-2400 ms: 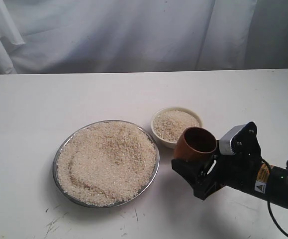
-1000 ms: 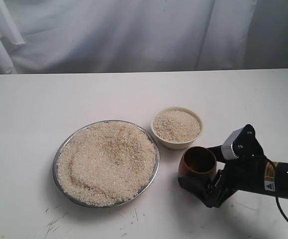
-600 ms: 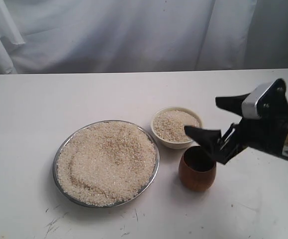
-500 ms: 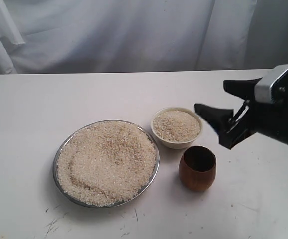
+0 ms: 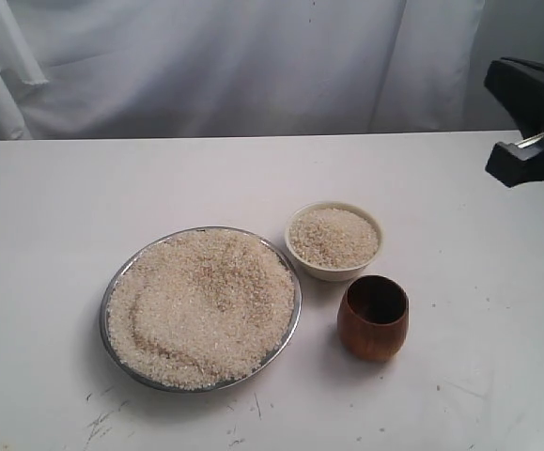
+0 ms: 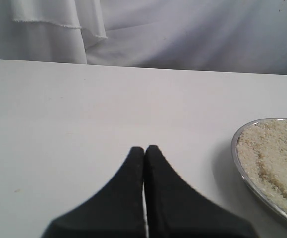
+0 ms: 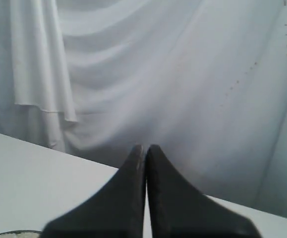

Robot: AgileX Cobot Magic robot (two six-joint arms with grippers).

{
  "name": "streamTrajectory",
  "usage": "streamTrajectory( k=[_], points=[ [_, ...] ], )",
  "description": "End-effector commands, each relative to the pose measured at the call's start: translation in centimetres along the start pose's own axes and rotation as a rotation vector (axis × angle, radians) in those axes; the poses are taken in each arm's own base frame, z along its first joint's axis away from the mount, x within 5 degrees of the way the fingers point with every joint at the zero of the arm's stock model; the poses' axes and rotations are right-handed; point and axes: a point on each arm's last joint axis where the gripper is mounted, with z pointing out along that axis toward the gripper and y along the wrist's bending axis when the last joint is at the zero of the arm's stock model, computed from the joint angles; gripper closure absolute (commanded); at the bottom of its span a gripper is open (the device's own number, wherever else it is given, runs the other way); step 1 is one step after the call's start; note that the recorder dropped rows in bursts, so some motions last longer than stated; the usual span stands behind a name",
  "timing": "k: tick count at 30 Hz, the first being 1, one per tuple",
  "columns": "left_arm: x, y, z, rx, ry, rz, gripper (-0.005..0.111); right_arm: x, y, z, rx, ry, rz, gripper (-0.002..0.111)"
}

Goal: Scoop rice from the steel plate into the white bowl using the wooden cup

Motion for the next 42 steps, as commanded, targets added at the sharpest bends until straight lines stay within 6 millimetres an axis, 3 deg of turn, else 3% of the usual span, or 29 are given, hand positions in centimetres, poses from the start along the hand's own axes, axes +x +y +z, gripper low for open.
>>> streamTrajectory(
  k=[1,4,8,10,14,19,23,31,42],
  points=[
    [0.0,0.0,0.0,0.002,-0.013,0.004,0.107,0.2,-1.0,-1.4,0.17,0.153,-0.032,0.108],
    [0.0,0.0,0.0,0.002,-0.013,0.004,0.107,-0.7,-1.5,-4.5,0.309,0.247,-0.052,0.108],
    [0.0,0.0,0.0,0.002,-0.013,0.004,0.107,-1.8,-0.9,-8.9,0.406,0.178,-0.099,0.108],
    [0.0,0.0,0.0,0.002,-0.013,0.004,0.107,-1.2,-0.3,-10.7,0.421,0.137,-0.125,0.108],
    [0.0,0.0,0.0,0.002,-0.013,0.004,0.107,1.9,0.7,-12.8,0.423,0.131,-0.103,0.108],
    [0.0,0.0,0.0,0.002,-0.013,0.004,0.107,5.8,1.5,-14.1,0.403,0.145,-0.075,0.108],
    [0.0,0.0,0.0,0.002,-0.013,0.004,0.107,7.6,1.9,-15.1,0.414,0.126,-0.034,0.108],
    [0.0,0.0,0.0,0.002,-0.013,0.004,0.107,8.2,1.9,-17.0,0.497,0.124,0.006,0.108],
    [0.0,0.0,0.0,0.002,-0.013,0.004,0.107,9.3,2.2,-17.1,0.467,0.244,-0.003,0.108]
  ],
)
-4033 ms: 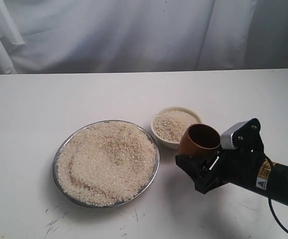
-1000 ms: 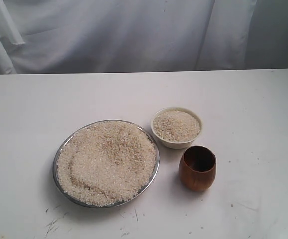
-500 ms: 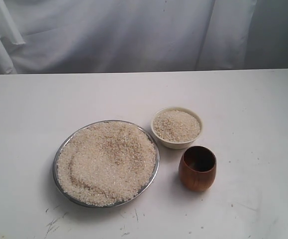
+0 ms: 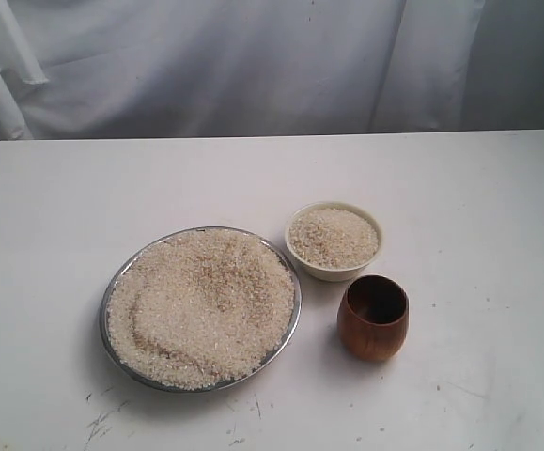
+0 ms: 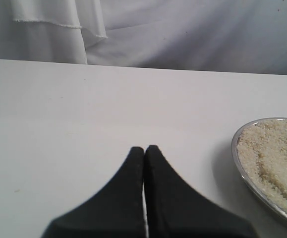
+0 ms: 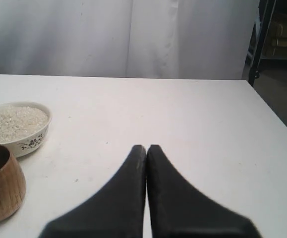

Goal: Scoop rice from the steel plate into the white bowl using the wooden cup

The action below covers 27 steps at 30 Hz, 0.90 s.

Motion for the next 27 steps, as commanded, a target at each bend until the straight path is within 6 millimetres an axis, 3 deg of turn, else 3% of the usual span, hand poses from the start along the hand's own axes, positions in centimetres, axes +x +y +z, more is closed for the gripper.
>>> streamTrajectory(
  k=[1,27],
  points=[
    [0.01,0.0,0.02,0.002,-0.013,0.004,0.107,0.26,0.03,-0.01,0.0,0.017,-0.002,0.108],
    [0.01,0.0,0.02,0.002,-0.013,0.004,0.107,0.71,-0.04,-0.19,0.015,0.055,0.058,0.108]
  ],
)
